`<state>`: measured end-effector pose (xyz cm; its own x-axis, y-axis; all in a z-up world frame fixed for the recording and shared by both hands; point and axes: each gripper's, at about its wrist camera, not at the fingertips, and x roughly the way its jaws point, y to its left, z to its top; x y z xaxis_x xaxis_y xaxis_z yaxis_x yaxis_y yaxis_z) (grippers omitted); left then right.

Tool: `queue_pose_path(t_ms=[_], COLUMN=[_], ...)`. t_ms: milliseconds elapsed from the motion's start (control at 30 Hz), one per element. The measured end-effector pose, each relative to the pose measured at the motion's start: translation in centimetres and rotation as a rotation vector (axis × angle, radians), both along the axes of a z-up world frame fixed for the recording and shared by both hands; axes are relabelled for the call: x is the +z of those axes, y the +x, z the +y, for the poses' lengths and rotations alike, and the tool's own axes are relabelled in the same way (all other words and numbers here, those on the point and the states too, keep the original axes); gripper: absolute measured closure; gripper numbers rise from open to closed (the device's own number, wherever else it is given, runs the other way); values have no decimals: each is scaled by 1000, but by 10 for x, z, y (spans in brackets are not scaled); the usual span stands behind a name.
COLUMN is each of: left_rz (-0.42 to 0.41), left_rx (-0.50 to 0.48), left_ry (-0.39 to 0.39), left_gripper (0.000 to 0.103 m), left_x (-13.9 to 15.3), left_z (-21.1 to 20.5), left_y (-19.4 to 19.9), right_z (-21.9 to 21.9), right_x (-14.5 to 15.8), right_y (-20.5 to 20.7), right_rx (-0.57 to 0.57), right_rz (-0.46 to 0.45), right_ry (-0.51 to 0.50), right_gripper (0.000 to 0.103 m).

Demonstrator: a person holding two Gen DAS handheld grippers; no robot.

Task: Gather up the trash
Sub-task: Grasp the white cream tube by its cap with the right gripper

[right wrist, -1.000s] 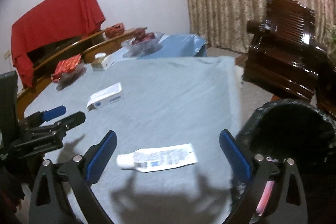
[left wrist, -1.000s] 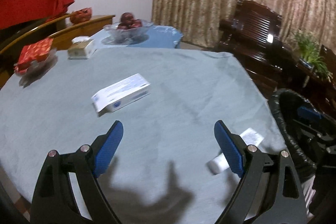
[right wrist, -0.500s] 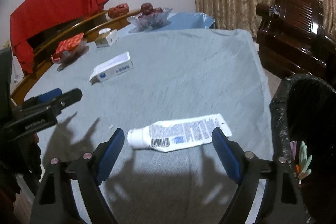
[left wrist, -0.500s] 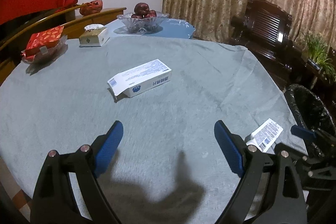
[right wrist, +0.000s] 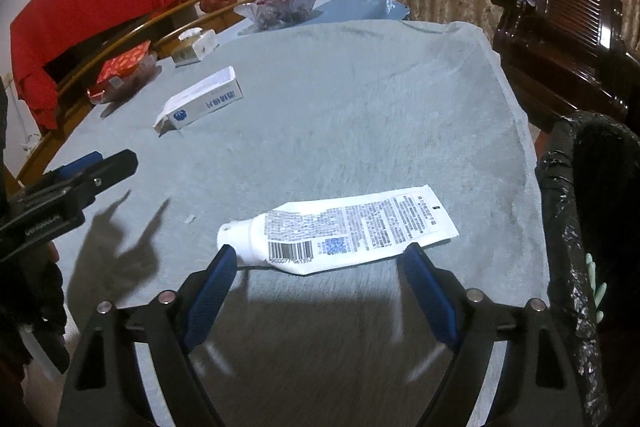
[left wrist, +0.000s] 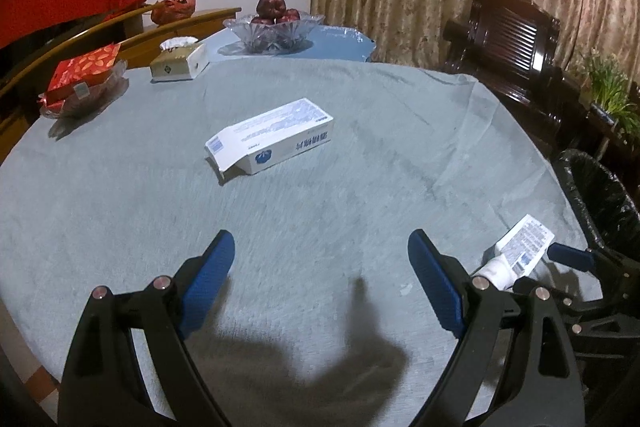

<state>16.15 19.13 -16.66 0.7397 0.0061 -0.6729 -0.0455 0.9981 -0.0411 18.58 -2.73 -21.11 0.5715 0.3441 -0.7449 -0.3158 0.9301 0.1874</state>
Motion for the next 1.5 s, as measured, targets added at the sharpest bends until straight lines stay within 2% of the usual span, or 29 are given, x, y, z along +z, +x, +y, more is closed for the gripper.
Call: queue_pose_path(t_ms=[367,767,1067,1233,1500], left_rz=[33,47,37,31,26], left_rx=[20,52,80,84,80], left_ry=[-16,-34,-32,-37,-45], left_gripper=[17,17,17,17,17], left_x=[-14,-21,-18,-15,-13], left_z=[10,23,32,34,31], left_y=[5,12,20,20,22], right_z=[10,25,46,62,39], right_x=[-1,2,14,6,2], right_y=[27,84,73,76,67], right_rx=[34,52,79,79,49], right_rz=[6,-14,-47,-33,-10], right_ry=[-12,-27,-5,-78,-131], right_gripper=[19,19,19,19,19])
